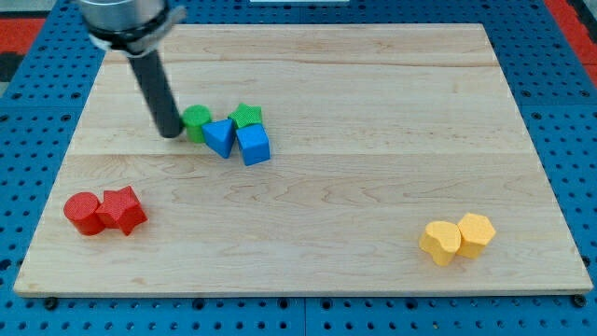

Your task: Place the red circle to the left of the blue triangle

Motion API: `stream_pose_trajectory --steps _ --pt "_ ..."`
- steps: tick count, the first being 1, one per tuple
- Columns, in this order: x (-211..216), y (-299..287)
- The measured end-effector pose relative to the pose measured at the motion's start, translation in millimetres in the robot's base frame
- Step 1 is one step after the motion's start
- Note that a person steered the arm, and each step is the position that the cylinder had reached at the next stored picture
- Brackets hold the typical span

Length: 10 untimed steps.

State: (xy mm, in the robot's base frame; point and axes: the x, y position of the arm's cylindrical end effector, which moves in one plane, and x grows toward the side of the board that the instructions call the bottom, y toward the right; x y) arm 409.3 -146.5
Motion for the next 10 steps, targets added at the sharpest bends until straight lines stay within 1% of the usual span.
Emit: stream_pose_trajectory --steps 1,2,3,4,5,6,7,8,9,10 --pt "0.0 34.5" --pt "23.2 -6.0" --pt "85.5 -39.6" --pt "115.6 -57.2" --pt "113.1 -105.6" --pt "91.0 -73.6" --pt "122.0 24.1" --pt "184.1 96.0" --pt "209.7 74.6" --pt "208.8 10.5"
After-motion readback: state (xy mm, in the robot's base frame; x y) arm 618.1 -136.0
